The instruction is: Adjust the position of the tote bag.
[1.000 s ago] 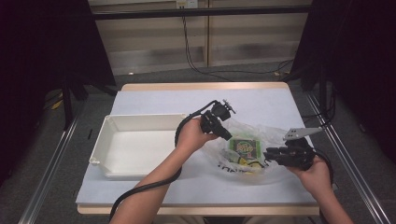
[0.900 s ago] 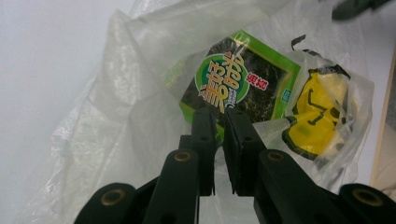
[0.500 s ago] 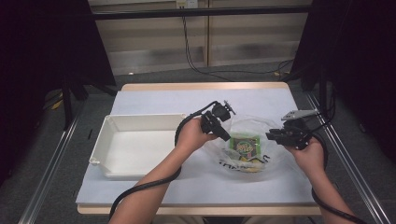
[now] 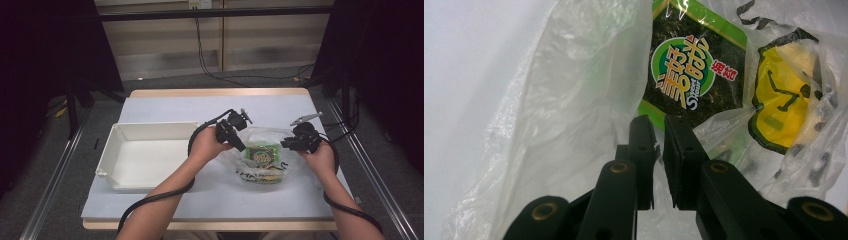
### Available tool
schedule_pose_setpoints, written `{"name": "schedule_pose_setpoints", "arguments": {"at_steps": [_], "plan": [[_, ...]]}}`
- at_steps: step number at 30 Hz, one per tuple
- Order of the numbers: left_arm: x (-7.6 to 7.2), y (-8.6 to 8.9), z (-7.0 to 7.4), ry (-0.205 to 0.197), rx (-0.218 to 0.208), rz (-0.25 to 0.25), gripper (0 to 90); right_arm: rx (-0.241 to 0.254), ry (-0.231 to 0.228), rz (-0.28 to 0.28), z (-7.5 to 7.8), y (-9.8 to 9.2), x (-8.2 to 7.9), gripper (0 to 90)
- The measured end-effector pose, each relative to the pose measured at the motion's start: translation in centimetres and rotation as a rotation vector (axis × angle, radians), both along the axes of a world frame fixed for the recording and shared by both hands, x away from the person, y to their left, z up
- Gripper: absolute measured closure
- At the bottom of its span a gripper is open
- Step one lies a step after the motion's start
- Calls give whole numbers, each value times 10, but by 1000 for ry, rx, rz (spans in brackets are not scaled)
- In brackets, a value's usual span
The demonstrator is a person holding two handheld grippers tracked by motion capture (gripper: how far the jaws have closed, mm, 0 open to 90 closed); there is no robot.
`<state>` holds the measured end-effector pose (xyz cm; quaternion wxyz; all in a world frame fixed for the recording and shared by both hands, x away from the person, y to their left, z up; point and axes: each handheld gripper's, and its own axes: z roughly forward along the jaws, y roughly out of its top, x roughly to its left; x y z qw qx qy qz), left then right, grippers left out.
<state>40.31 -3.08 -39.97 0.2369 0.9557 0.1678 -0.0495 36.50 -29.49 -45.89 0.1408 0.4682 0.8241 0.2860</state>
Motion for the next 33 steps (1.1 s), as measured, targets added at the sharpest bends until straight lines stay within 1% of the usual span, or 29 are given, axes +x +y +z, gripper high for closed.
{"name": "schedule_pose_setpoints", "arguments": {"at_steps": [1,2,3,4,5,6,7,8,9,11,14,15,16,17,18,21,22,24,25,26,27,28,29,30,31,33], "plan": [[1,1,1,-2,5,-9,827,13,15,1,-2,1,1,802],[1,1,1,-2,5,-9,827,9,17,11,-5,1,2,817],[1,2,1,1,-2,-1,827,14,23,9,-7,1,2,867],[1,2,1,1,-2,-1,827,14,23,9,-7,1,2,867],[0,2,1,0,-7,7,827,26,38,8,-12,1,3,900],[0,3,1,-3,-15,15,827,34,43,0,-13,1,2,900],[0,3,1,0,-16,10,829,46,39,-7,-14,1,2,900],[0,3,1,0,-16,10,831,48,44,-10,-13,0,2,900],[0,4,2,-5,-12,6,833,64,42,-9,-12,-1,2,900],[0,4,2,-3,-2,9,843,67,41,-15,-8,-3,2,900],[0,3,2,-12,5,6,862,105,19,-15,-1,-6,0,900],[0,3,1,-13,3,2,867,102,13,-19,2,-7,0,900],[0,2,0,-7,14,4,875,105,4,-22,4,-8,0,900],[0,1,-1,-10,16,15,879,110,9,-28,6,-9,0,900],[0,1,-1,-4,19,13,881,122,9,-20,6,-11,1,900],[3,-1,-3,-12,23,4,879,148,17,-20,6,-15,5,900],[3,-1,-3,-7,26,10,879,143,17,-21,5,-15,7,900],[4,-1,-4,-11,26,11,879,144,22,-22,2,-17,10,900],[6,-1,-4,-8,37,4,880,142,29,-21,0,-18,12,900],[8,-2,-5,-3,35,10,880,137,26,-24,-1,-18,13,900],[8,-2,-6,-8,37,16,880,137,28,-22,-2,-18,15,899],[9,-2,-7,-8,46,15,880,133,23,-28,-4,-18,17,891],[9,-2,-7,-8,46,15,881,133,23,-28,-4,-18,17,891],[10,-2,-7,-10,60,14,886,142,23,-36,-6,-16,21,887],[10,-2,-8,-18,65,16,886,142,23,-36,-6,-16,21,887],[11,-2,-11,-9,74,22,895,135,33,-46,-9,-15,27,887]]}}
